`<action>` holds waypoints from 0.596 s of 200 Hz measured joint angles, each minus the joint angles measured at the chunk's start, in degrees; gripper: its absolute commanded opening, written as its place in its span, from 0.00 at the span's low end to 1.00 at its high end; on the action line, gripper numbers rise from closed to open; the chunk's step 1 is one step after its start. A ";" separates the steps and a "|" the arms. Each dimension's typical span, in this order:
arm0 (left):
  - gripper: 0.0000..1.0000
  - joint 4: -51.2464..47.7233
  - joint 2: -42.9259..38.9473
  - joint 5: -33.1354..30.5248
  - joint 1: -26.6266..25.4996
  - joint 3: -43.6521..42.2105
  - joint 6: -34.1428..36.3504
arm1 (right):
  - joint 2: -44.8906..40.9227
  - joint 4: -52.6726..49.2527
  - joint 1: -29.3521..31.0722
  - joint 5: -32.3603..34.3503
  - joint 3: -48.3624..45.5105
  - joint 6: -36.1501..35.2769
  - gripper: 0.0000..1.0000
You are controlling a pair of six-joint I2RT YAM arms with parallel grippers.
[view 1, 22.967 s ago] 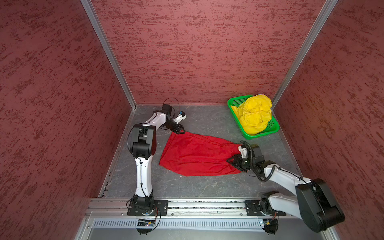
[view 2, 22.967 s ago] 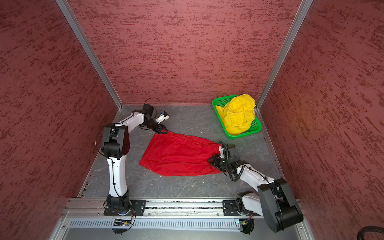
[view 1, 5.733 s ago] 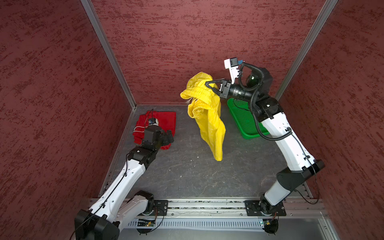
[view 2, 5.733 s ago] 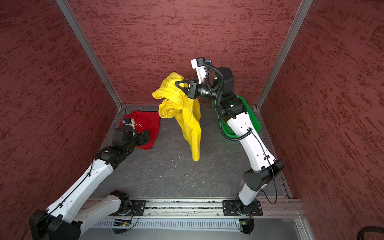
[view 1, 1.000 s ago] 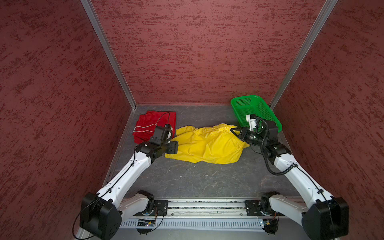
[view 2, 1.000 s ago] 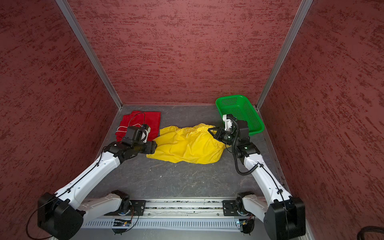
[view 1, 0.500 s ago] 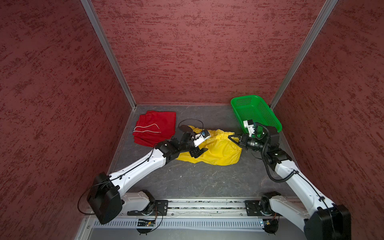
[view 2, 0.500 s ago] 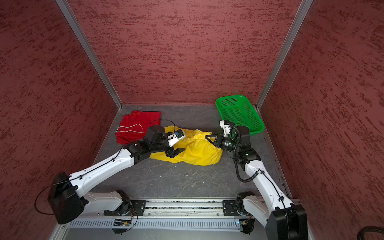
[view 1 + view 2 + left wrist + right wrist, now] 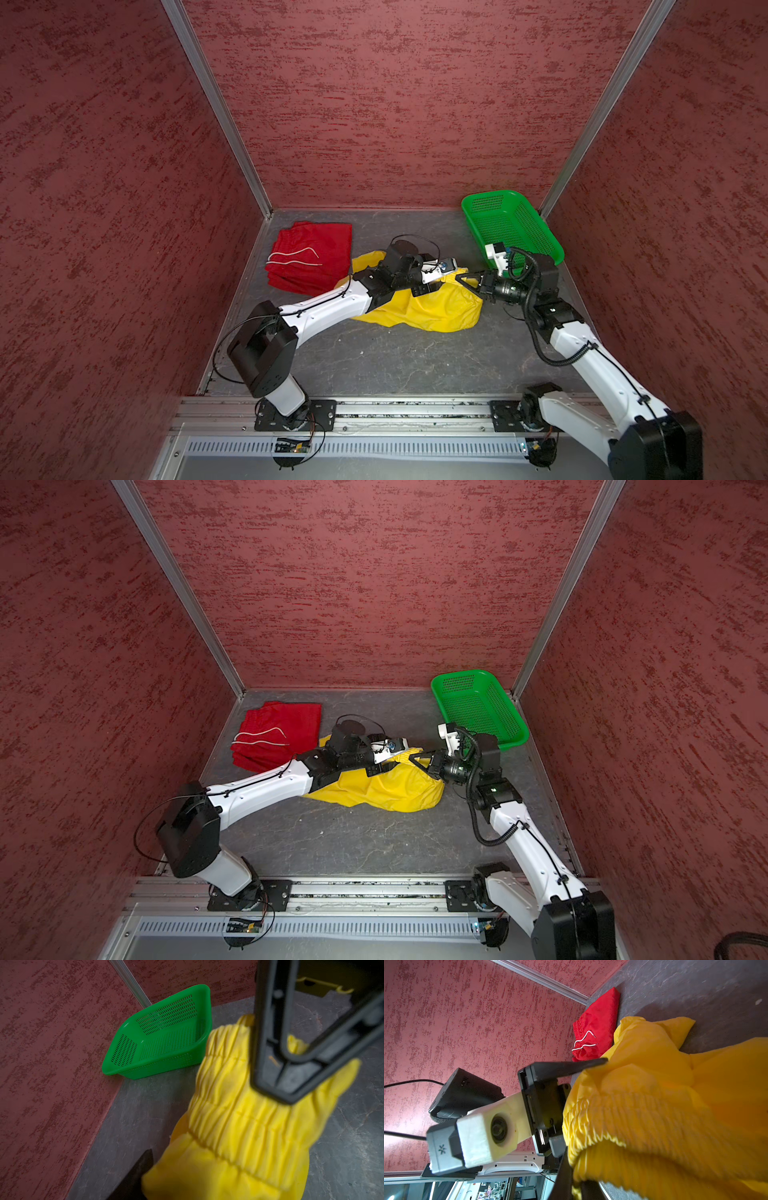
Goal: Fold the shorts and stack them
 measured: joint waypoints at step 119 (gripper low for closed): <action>0.00 -10.03 -1.81 -3.41 3.61 4.22 -13.11 | -8.50 -3.48 0.00 13.38 -0.92 -3.19 0.60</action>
